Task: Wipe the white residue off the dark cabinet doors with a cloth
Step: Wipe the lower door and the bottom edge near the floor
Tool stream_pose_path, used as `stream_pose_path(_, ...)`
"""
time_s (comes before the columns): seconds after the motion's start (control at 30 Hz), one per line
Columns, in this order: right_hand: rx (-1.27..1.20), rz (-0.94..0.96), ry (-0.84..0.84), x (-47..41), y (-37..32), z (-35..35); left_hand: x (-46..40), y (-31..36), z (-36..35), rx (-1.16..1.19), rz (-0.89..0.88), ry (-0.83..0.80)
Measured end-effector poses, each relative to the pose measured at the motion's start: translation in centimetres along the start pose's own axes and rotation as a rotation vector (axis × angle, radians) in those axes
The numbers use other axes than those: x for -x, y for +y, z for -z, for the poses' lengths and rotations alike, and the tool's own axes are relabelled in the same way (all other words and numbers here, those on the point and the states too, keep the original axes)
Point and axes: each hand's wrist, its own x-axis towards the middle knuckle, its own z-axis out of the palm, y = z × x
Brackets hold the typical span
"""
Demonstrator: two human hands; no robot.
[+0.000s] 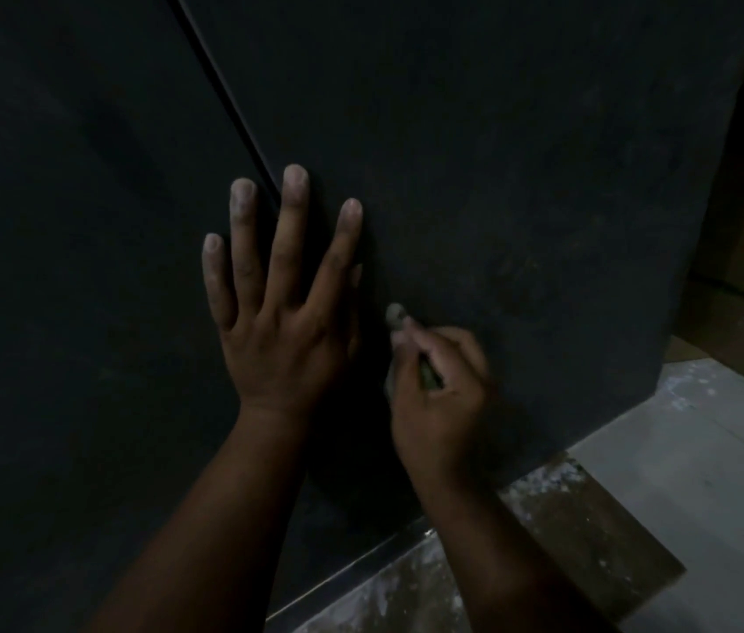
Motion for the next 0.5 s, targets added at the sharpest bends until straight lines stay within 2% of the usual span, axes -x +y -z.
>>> stream_pose_path(0.07,0.031,0.024,-0.107,1.5,0.5,0.7,0.2,-0.1,-0.1,-0.009,-0.002,-0.003)
stream_pose_path(0.1,0.056,-0.005,-0.107,1.9,1.0,1.3,0.2,-0.1,0.0,-0.011,-0.002,-0.001)
stream_pose_path(0.2,0.115,-0.152,0.050,0.5,2.0,2.6,0.3,-0.1,-0.1,0.000,-0.001,0.005)
stream_pose_path(0.33,0.093,-0.075,0.181,-2.8,1.0,1.4,0.3,0.1,-0.2,-0.012,-0.011,0.012)
stream_pose_path(0.4,0.065,0.002,0.133,-2.4,0.4,0.4,0.4,0.1,-0.2,-0.010,-0.018,0.012)
stream_pose_path(0.5,0.041,0.073,-0.049,-0.2,0.7,0.4,0.5,0.0,-0.2,-0.024,-0.040,0.026)
